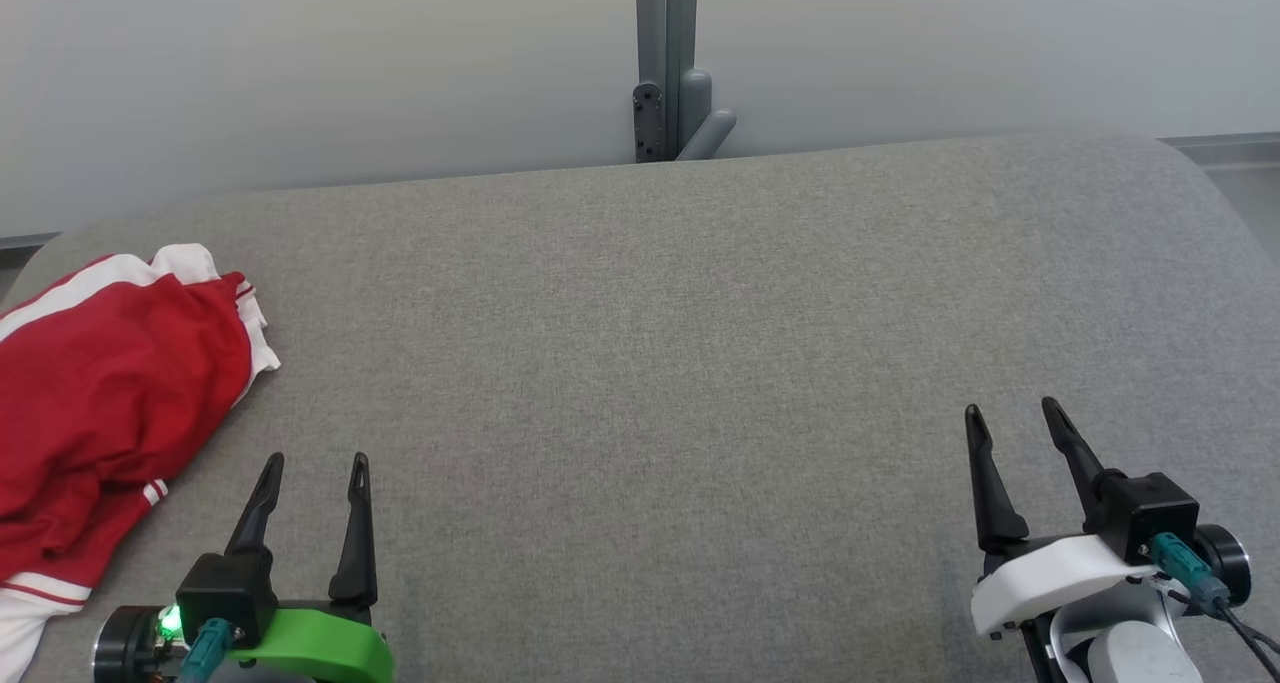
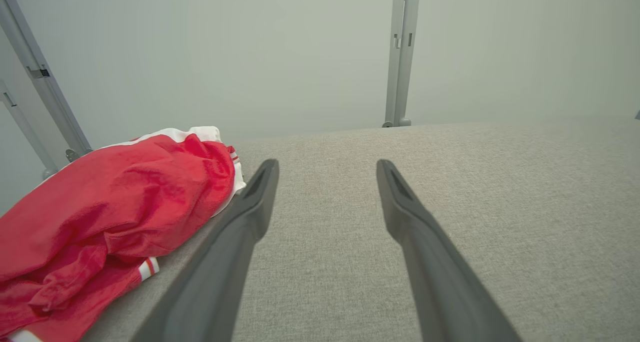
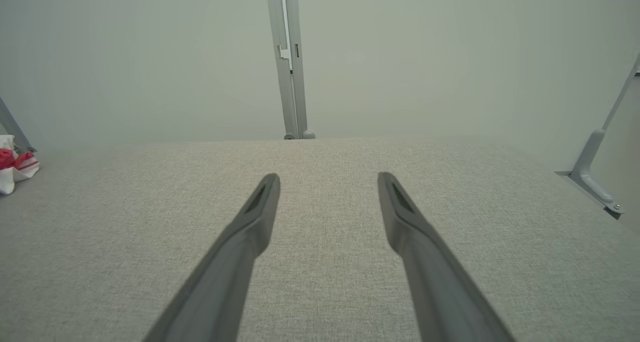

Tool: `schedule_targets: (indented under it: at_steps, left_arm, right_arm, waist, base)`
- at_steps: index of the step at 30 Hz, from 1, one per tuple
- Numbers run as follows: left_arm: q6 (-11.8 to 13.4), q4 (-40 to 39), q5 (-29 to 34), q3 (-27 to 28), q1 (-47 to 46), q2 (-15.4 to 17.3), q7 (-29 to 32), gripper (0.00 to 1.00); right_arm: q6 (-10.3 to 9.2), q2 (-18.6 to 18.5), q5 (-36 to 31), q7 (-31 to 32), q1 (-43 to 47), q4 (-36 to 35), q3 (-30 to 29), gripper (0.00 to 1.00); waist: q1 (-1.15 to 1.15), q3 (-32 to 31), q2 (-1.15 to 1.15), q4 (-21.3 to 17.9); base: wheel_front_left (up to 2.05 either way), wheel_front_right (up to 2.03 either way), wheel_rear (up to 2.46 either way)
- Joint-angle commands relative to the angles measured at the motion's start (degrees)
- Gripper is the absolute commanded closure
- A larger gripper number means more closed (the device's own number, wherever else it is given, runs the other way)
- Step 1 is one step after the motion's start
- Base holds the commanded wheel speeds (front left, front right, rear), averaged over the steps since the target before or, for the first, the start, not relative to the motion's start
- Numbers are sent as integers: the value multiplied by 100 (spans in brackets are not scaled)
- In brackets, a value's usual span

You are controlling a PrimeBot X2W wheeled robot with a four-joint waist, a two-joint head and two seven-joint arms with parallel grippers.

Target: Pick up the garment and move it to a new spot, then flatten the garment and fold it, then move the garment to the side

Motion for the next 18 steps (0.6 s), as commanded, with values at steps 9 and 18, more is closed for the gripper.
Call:
schedule_targets:
  at_steps: [9,18]
  left_arm:
    - [-49,84,405,88,74,-40,-136,0]
    - [-94,175,372,160,84,-74,-109,0]
  right_arm:
    - [1,-29,-342,-130,85,57,-40,0]
    - [1,-28,-196,-121,110,118,-105,0]
  waist:
    - [0,-24,22,-4]
    - [0,-39,22,-20]
  base:
    - [0,0,0]
    - [0,0,0]
